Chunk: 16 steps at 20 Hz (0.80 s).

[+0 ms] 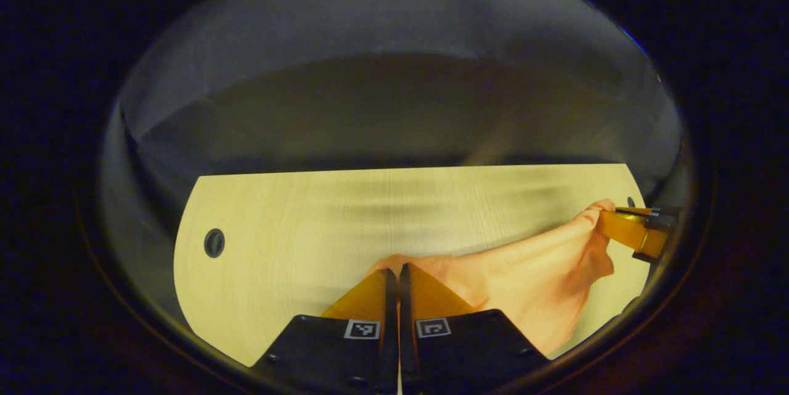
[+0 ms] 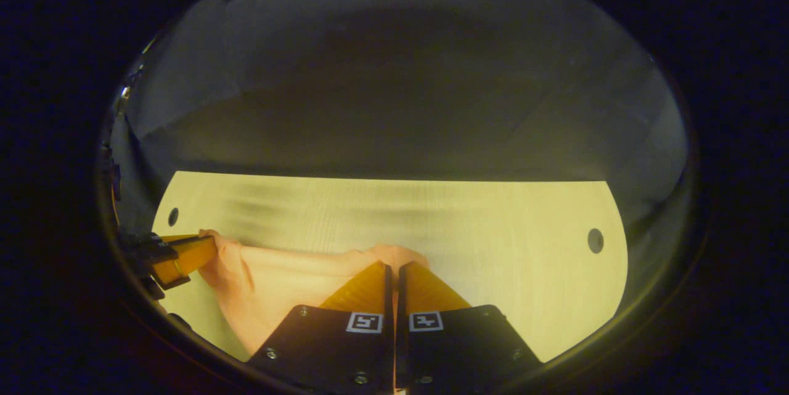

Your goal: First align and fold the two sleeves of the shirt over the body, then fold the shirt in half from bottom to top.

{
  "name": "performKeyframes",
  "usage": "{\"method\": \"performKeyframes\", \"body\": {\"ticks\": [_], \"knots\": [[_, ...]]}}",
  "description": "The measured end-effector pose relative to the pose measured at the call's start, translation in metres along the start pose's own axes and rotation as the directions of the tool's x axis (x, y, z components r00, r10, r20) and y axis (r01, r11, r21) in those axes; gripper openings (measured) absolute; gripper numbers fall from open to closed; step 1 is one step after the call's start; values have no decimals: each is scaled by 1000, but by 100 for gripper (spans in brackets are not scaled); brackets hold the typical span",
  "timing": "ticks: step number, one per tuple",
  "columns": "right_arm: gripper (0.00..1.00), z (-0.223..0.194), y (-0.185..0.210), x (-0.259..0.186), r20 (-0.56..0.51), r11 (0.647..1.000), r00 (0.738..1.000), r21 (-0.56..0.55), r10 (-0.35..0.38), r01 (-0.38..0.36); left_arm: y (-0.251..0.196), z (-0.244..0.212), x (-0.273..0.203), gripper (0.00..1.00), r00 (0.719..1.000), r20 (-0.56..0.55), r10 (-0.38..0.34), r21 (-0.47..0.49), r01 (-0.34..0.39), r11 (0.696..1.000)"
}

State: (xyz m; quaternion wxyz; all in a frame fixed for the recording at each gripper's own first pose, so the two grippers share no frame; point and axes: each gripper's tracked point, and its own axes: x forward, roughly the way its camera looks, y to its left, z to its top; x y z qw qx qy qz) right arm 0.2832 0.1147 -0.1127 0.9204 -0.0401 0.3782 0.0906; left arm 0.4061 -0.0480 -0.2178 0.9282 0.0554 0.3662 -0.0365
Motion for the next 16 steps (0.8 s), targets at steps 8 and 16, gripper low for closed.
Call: {"method": "performKeyframes", "body": {"ticks": [8,16], "knots": [[0,4,-2,-3,-19,999,1000,-33,6,-7,17,-31,32,7,999,-42,14,-61,-16,998],[46,18,-5,-13,8,999,1000,-29,20,-20,12,-33,18,70,997,-50,52,-26,-53,998]]}}
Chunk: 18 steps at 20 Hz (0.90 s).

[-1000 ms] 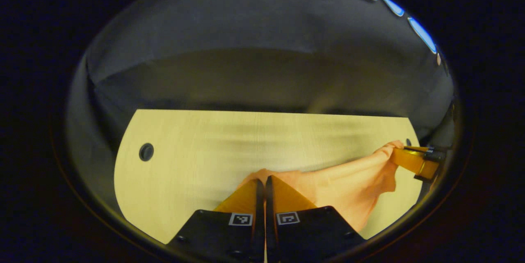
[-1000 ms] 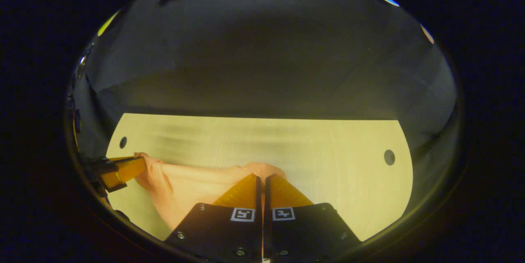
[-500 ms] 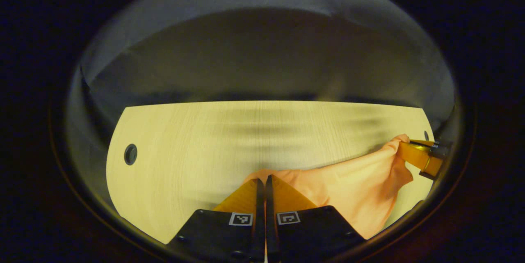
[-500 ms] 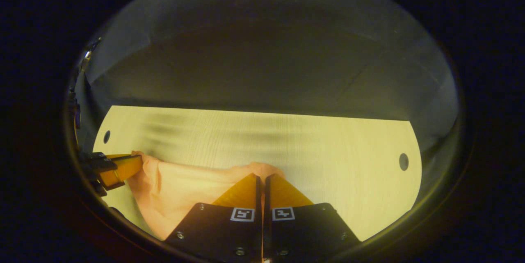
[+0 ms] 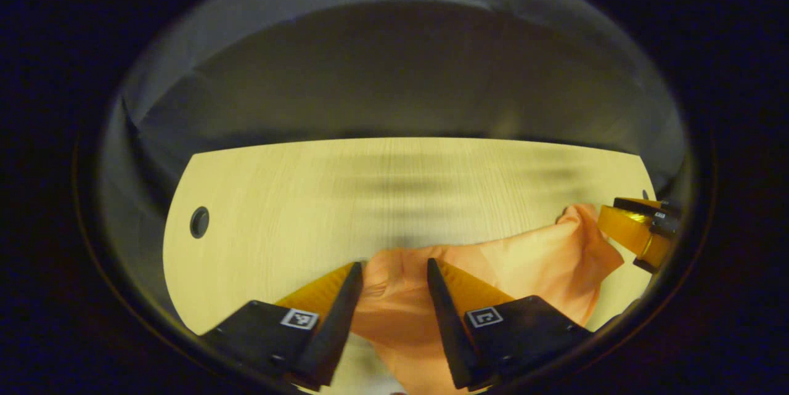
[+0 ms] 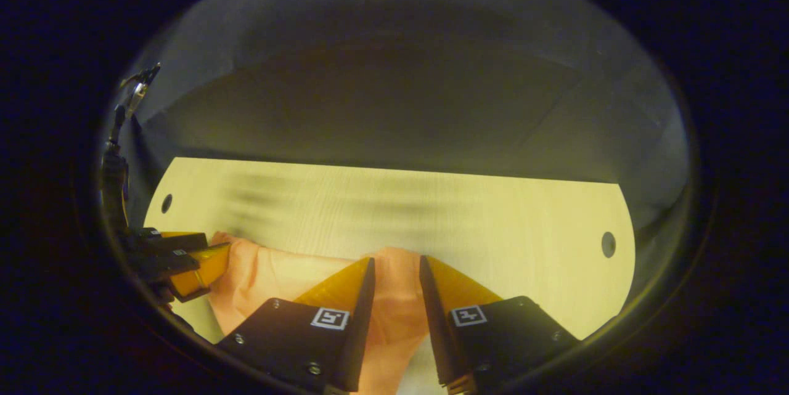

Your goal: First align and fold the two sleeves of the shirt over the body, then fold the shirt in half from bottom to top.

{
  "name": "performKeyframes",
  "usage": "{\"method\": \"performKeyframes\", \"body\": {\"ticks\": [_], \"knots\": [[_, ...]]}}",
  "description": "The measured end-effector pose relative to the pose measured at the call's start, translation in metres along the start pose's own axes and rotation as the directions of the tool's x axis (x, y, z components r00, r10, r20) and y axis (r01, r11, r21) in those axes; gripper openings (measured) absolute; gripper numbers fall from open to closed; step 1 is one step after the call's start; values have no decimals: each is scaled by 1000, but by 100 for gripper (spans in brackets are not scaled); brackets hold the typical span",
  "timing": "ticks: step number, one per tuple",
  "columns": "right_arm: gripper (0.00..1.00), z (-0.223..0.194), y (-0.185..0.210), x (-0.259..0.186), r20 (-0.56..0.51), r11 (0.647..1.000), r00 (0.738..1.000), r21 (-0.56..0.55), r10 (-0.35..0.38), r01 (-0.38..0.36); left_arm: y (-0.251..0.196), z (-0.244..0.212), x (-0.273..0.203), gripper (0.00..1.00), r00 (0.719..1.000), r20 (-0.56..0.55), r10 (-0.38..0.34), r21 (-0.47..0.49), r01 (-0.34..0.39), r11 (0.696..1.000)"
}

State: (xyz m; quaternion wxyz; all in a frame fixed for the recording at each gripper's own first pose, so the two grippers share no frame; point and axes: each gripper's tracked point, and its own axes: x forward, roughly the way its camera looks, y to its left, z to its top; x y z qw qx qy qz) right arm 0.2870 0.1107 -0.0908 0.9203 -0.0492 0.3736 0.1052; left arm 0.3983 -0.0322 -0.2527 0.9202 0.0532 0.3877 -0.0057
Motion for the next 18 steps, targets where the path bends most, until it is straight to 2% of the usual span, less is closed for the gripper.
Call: {"method": "performKeyframes", "body": {"ticks": [1,7,9,10,12,13,17,18], "knots": [[46,0,2,-1,4,1000,1000,-2,-2,2,0,2,-6,75,1000,4,-1,0,1,1000],[46,-2,4,-50,23,1000,1000,-8,-1,1,-13,9,-57,77,999,43,-15,16,14,1000],[46,-6,6,-76,42,1000,999,-7,1,0,-17,11,-94,77,997,74,-24,15,23,1000],[46,-9,6,-105,65,1000,998,-1,-3,4,-21,12,-131,77,994,105,-37,5,36,999],[46,-13,7,-152,107,1000,994,8,-2,1,-18,14,-177,77,988,147,-50,2,51,999],[46,-16,10,-184,138,1000,990,13,-3,1,-17,10,-212,77,982,180,-63,10,62,998],[46,-21,15,-258,227,999,974,31,1,-9,-24,-5,-299,78,956,274,-106,4,109,994],[46,-24,16,-281,259,999,966,35,1,-11,-22,-10,-327,74,945,309,-111,6,115,993]]}}
